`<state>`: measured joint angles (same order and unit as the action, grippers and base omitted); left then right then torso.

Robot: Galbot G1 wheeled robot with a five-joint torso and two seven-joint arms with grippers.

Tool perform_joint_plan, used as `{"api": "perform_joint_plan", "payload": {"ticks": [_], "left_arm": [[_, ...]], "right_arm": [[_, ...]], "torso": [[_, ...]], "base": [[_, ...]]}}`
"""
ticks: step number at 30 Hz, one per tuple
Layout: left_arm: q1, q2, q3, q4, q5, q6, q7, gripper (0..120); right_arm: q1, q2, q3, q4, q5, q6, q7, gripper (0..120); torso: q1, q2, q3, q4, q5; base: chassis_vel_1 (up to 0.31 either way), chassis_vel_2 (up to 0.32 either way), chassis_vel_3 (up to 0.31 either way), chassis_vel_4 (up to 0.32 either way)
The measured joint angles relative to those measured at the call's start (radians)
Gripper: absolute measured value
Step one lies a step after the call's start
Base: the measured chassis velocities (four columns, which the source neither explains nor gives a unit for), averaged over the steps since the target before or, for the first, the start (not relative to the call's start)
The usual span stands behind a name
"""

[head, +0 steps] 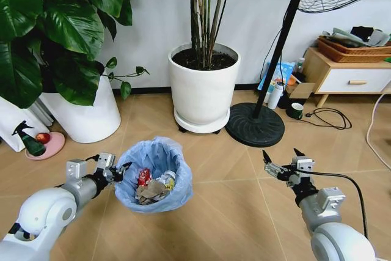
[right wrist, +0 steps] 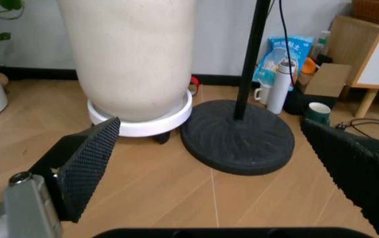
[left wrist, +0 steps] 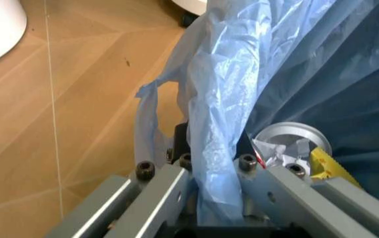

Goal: Pick up the trash bin and place the garbage on the floor into it.

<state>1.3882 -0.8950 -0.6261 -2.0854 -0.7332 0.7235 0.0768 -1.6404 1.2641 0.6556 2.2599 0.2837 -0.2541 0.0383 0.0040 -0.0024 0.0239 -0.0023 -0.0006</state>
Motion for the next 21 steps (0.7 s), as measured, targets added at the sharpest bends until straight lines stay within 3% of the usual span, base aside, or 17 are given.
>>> {"api": "perform_joint_plan", "payload": {"ticks": [21], "left_arm": [[0.016,-0.002,-0.003,-0.012,0.006,-0.002,0.001,0]], "right_arm": [[-0.007,0.002,-0.007,0.000,-0.004,0.012,-0.005,100]], "torso": [[0.000,0.000,0.000,0.0002,-0.0003]], "base": [[0.130,-0.124,-0.120,0.132]]}}
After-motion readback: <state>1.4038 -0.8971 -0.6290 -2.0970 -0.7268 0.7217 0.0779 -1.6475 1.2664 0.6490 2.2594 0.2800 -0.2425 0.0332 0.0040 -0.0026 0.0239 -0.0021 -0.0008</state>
